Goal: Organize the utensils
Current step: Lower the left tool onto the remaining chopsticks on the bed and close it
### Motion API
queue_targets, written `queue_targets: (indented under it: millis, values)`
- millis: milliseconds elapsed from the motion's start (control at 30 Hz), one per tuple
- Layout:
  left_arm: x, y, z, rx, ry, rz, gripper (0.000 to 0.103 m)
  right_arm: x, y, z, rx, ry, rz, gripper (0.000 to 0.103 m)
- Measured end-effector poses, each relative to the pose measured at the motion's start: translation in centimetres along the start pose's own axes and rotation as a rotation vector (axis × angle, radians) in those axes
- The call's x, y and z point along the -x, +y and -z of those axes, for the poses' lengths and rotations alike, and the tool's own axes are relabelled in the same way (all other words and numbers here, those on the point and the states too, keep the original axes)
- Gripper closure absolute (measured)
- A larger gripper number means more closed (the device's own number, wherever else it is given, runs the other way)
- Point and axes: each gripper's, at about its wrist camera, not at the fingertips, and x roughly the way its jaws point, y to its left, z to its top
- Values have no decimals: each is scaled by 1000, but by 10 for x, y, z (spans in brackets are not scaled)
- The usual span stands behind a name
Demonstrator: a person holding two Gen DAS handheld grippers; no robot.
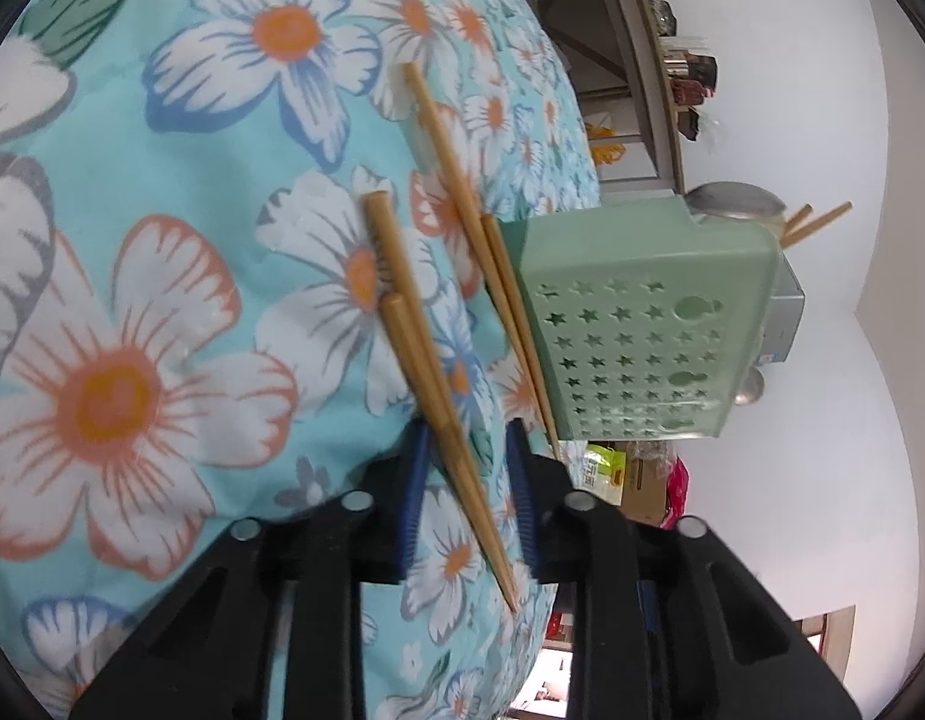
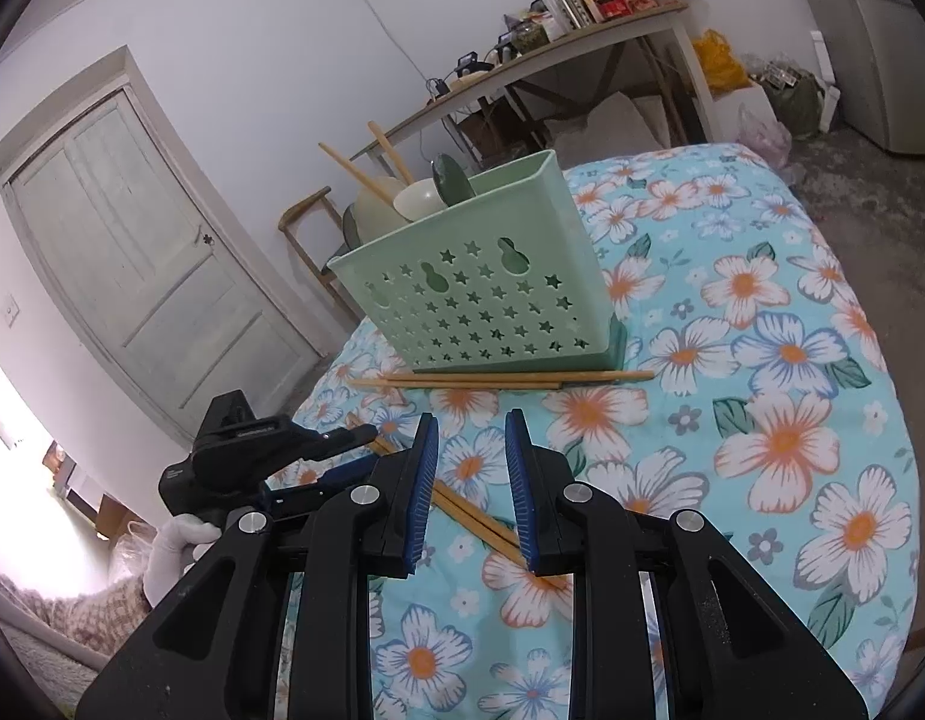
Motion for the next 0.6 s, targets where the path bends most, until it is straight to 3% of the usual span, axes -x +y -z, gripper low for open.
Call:
queue_targets:
  millis: [233,600]
  values:
    - [5,5,4,-3,-11,-22,96,4,-5,-1,-15,-11,0,79]
    - [39,2,11,-67,14,-110,96,8,-8,-3,-17,-18,2,79]
